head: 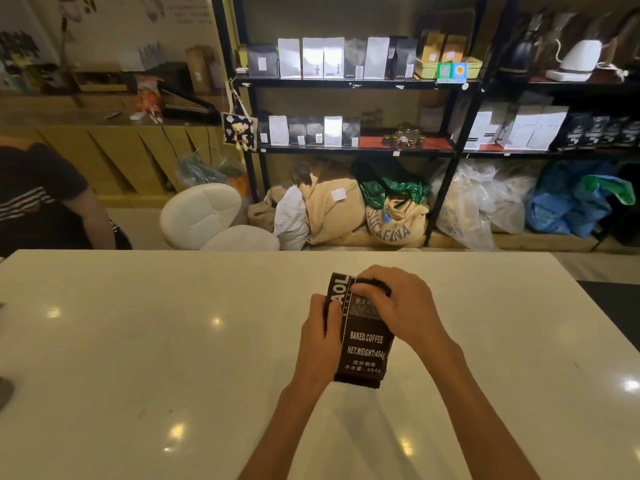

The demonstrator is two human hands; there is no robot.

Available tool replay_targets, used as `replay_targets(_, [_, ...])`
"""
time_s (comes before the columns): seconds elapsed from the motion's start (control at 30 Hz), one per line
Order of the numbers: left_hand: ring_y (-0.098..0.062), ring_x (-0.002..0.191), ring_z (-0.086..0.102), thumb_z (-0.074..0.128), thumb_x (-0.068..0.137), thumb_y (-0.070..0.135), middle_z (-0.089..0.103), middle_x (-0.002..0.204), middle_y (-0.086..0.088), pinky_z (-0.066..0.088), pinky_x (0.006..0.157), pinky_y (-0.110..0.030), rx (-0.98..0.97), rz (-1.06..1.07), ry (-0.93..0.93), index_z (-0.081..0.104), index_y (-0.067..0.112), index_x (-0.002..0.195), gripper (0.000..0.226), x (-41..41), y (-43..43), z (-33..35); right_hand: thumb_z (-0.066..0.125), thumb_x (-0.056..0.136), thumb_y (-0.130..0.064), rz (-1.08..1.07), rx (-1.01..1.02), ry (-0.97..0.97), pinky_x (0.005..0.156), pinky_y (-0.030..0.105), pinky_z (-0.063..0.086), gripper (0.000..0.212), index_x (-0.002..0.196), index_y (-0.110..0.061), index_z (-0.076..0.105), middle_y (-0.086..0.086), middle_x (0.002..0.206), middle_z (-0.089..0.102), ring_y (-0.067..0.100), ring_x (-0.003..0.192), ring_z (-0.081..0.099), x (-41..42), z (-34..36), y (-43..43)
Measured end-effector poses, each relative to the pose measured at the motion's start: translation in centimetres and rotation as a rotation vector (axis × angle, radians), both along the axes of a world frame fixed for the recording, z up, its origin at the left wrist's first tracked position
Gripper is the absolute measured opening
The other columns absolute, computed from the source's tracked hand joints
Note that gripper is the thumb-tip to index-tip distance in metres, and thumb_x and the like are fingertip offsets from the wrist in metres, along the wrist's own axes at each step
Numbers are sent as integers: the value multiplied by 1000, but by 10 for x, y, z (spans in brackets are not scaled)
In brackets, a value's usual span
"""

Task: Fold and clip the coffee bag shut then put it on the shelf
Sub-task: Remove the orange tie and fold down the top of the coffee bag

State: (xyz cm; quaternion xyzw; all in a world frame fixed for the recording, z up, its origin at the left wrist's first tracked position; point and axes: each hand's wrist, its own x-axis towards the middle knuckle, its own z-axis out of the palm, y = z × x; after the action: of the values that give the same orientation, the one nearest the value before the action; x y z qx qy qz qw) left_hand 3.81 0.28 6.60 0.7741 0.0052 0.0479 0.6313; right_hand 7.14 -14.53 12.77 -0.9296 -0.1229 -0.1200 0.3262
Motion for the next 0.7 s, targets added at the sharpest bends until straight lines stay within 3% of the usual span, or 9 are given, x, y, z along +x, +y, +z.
replay_targets(0.1, [-8,90,69,48,100,26,65,104,0,59,76,-27,-182,-141,30,46,16,113,17,-1,16,-3,54,93,-38,88,-22,9,73,29,53,22,95,-27,73,-10,88,76,9,79,67,-4,-8,3])
replay_targets(0.2, [-9,79,67,50,99,23,68,88,3,56,72,-29,-89,-54,-8,56,16,100,9,0,13,-11,51,96,-33,178,-14,121,73,27,54,24,98,-26,74,-10,89,76,7,80,68,-8,-22,5])
replay_targets(0.3, [-9,72,64,48,100,19,67,80,2,53,67,-29,-37,23,12,58,14,90,15,0,7,-18,49,100,-24,224,284,357,76,23,58,25,103,-22,74,-8,94,76,8,88,70,-9,-30,-5])
replay_targets(0.4, [-14,80,68,47,100,20,68,84,4,55,67,-24,-6,68,44,58,14,93,15,0,10,-29,48,100,-19,-154,660,416,71,33,61,25,94,-20,72,3,88,76,21,83,71,-7,-62,-34])
replay_targets(0.47, [-14,83,69,47,101,20,69,88,3,56,67,-22,-13,107,46,59,15,99,13,-4,13,-37,51,97,-26,-536,475,338,75,41,57,19,89,-20,67,4,89,74,24,78,66,-1,-94,-63])
replay_targets(0.53, [-6,83,69,48,100,19,68,94,6,56,65,-19,-20,124,43,56,18,110,13,-10,15,-44,56,92,-41,-714,220,406,75,36,50,27,103,-18,63,6,101,72,25,83,64,1,-120,-82])
replay_targets(0.63, [-8,80,72,48,100,22,68,99,2,61,61,-25,-106,140,102,49,28,122,22,-10,17,-52,63,83,-54,-691,58,474,71,33,48,54,119,-14,56,6,108,66,27,94,65,5,-145,-85])
replay_targets(0.7, [-14,80,73,46,101,26,68,100,3,63,64,-38,-113,123,118,46,38,123,25,-7,16,-56,64,87,-42,-657,-19,427,68,34,53,39,114,-15,58,4,102,65,24,88,64,7,-153,-80])
